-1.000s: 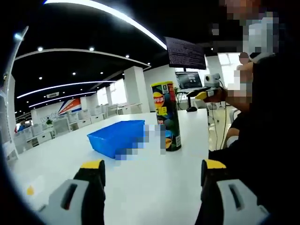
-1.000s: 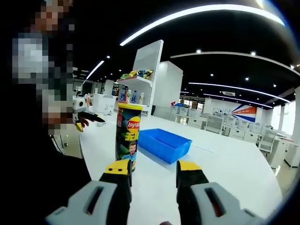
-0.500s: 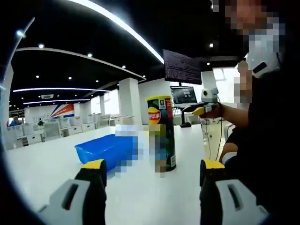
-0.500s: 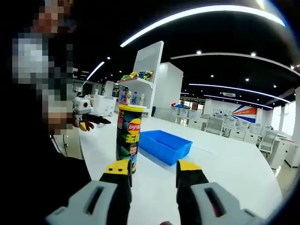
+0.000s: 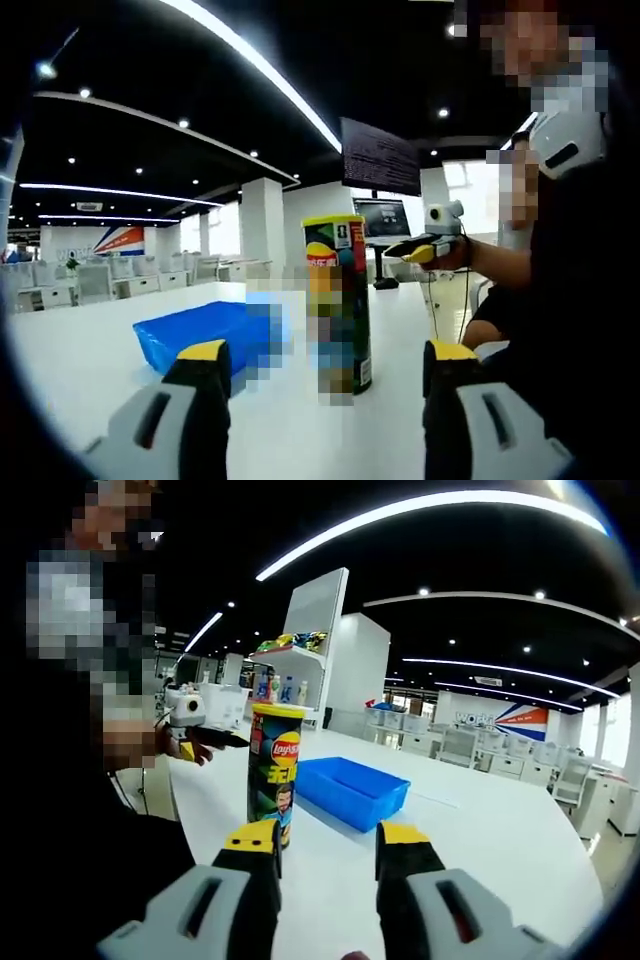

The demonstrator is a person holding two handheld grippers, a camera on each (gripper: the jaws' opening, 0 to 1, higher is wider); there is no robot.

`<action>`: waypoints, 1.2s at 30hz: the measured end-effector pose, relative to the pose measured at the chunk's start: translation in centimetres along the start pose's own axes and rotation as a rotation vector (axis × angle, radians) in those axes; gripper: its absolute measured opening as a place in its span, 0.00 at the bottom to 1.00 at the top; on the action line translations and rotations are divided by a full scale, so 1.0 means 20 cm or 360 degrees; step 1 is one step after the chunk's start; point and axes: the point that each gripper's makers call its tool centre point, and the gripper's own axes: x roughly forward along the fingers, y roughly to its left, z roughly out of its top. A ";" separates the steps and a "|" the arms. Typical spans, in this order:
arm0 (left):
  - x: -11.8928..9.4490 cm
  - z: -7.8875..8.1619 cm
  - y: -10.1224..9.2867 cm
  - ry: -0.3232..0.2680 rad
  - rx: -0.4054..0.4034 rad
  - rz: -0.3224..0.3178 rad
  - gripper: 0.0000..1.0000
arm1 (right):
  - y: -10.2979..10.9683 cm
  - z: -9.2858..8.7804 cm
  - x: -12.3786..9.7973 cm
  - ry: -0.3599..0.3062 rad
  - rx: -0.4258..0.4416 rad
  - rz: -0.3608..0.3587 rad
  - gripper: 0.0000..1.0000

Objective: Open the lid of the chip container on the table, take out the chips, place them into the box in front of the container, and close the lid

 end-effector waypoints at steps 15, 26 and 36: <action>0.19 -0.02 -0.04 -0.0045 -0.0075 -0.0084 0.75 | 0.00 0.00 0.00 -0.0003 -0.0002 0.0004 0.36; 0.28 -0.05 -0.05 -0.0039 -0.0096 -0.0124 0.73 | 0.01 0.00 0.00 -0.0002 -0.0002 0.0007 0.36; 0.36 -0.03 -0.03 -0.0068 -0.0110 -0.0157 0.72 | 0.01 0.00 0.00 0.0000 0.0000 0.0007 0.36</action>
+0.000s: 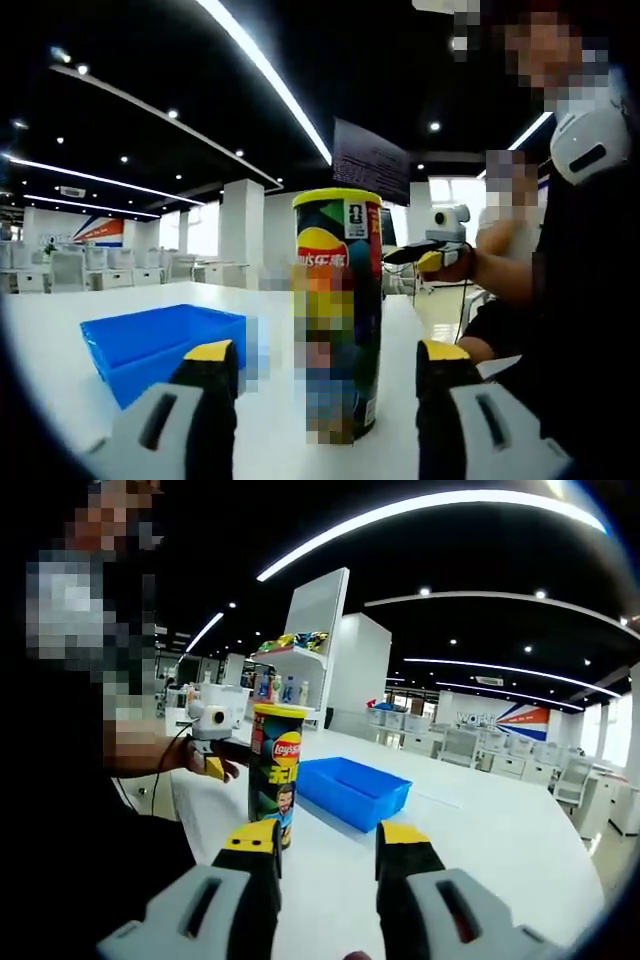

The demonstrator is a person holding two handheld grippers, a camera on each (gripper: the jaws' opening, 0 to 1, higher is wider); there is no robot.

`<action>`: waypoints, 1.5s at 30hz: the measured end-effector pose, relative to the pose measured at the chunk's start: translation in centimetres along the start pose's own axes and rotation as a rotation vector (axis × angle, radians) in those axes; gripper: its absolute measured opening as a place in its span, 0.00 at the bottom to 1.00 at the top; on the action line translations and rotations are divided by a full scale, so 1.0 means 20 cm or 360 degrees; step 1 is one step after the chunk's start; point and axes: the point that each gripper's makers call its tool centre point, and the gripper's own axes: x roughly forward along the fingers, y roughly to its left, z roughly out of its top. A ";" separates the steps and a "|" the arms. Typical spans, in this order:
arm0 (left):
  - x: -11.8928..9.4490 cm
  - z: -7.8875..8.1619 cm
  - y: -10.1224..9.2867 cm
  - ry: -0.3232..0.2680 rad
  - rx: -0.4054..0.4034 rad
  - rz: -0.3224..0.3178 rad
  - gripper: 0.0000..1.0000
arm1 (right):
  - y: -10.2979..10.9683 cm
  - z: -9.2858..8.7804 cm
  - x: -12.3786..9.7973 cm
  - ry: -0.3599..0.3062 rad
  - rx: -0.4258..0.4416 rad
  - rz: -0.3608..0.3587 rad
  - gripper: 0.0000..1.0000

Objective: Open the lid of the chip container on the table, take out the chips, place them into the box in front of the container, and close the lid

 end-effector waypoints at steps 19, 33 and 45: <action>0.17 -0.06 -0.03 0.0023 -0.0030 -0.0124 0.66 | -0.02 -0.01 -0.01 0.0013 0.0007 -0.0013 0.36; 0.26 -0.09 -0.04 0.0023 -0.0061 -0.0184 0.65 | -0.03 -0.02 -0.02 0.0023 0.0009 -0.0017 0.36; 0.31 -0.13 -0.06 0.0020 -0.0077 -0.0231 0.59 | -0.03 -0.02 0.01 0.0024 0.0017 -0.0006 0.36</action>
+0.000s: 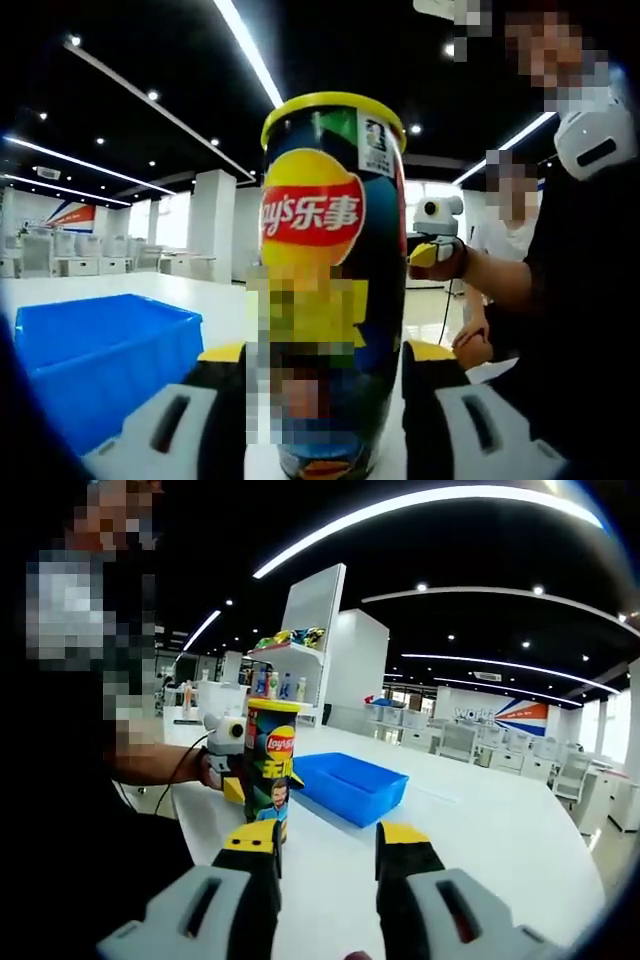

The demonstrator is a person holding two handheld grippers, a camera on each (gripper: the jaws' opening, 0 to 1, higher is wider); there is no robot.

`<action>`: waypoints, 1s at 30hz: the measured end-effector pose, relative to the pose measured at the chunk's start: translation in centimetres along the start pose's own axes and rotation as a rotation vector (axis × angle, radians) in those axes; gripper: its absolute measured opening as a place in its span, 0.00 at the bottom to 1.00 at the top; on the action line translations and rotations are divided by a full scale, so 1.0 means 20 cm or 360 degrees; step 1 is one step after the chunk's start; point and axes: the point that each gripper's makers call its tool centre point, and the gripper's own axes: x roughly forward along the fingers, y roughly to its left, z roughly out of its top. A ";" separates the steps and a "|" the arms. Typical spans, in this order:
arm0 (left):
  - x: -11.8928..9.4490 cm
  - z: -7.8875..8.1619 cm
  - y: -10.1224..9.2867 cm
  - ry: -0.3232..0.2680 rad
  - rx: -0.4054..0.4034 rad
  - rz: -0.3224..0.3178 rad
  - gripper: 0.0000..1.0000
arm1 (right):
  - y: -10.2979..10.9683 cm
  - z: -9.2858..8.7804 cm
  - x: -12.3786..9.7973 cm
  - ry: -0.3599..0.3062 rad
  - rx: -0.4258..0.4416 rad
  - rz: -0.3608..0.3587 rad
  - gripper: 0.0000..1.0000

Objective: Open the lid of the chip container on the table, take out the chips, place them into the box in front of the container, and close the lid

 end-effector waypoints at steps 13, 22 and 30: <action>0.01 0.01 -0.01 -0.0052 0.0031 -0.0032 0.51 | 0.01 0.04 0.06 -0.0040 0.0016 0.0050 0.36; 0.02 0.01 0.00 -0.0105 0.0027 -0.0030 0.51 | 0.03 0.11 0.11 -0.0078 0.0006 0.0100 0.36; 0.02 0.01 -0.01 -0.0109 0.0024 -0.0038 0.51 | 0.06 0.22 0.16 -0.0149 0.0041 0.0170 0.38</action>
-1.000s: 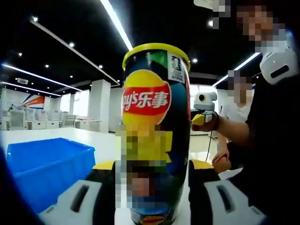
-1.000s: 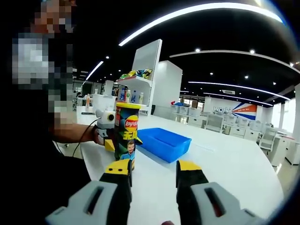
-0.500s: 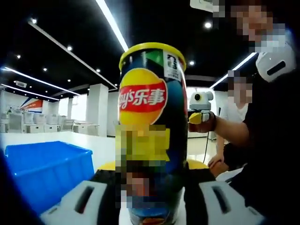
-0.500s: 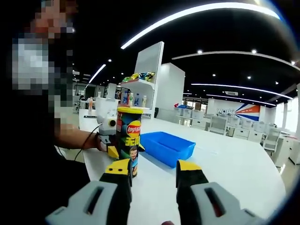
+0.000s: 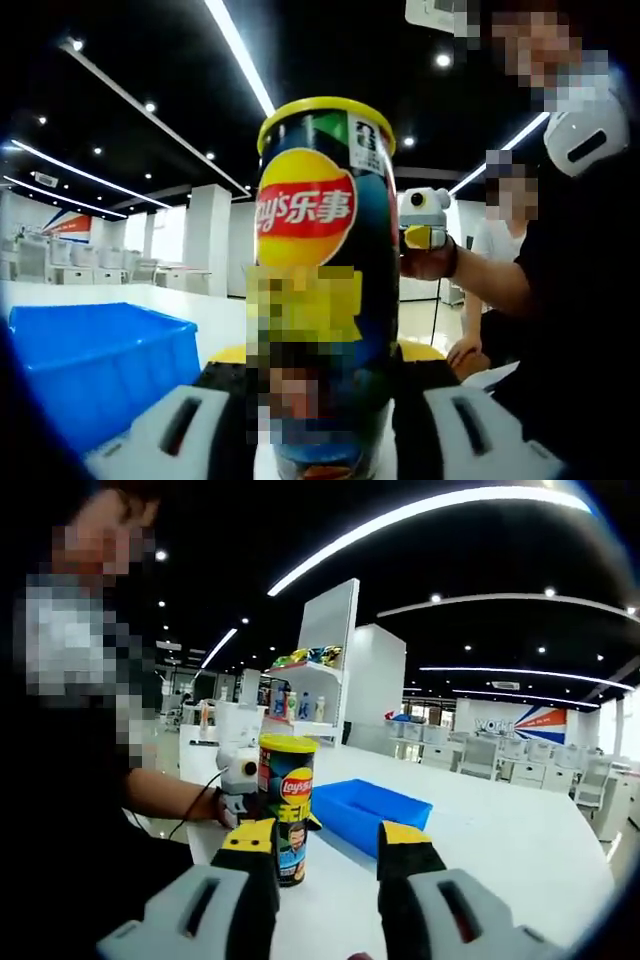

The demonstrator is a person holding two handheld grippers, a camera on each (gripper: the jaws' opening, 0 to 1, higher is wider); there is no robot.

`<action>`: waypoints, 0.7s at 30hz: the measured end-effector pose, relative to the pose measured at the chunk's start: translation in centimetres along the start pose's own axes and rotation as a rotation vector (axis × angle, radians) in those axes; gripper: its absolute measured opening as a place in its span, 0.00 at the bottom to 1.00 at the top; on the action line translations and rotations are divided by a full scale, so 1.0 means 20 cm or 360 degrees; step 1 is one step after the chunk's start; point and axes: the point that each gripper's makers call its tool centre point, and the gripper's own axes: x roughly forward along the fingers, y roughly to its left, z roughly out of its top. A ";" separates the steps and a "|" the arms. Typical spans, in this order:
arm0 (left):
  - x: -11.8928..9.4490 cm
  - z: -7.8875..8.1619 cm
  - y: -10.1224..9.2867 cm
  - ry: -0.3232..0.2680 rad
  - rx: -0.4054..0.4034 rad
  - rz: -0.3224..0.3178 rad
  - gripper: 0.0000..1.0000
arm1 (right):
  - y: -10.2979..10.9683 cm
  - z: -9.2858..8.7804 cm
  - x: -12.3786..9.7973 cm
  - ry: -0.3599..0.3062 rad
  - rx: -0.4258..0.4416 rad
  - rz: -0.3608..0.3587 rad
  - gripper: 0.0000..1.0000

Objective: Open the lid of the chip container on the table, take out the chips, place them into the box in front of the container, and close the lid

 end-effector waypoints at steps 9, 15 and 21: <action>0.00 0.00 0.00 -0.0006 -0.0004 -0.0005 0.51 | 0.06 0.08 0.13 -0.0017 -0.0008 0.0120 0.38; 0.00 0.00 -0.01 -0.0010 -0.0006 -0.0011 0.51 | 0.09 0.11 0.21 -0.0019 -0.0029 0.0175 0.38; 0.00 0.00 -0.01 -0.0020 -0.0008 -0.0014 0.51 | 0.13 0.14 0.28 -0.0022 -0.0043 0.0230 0.39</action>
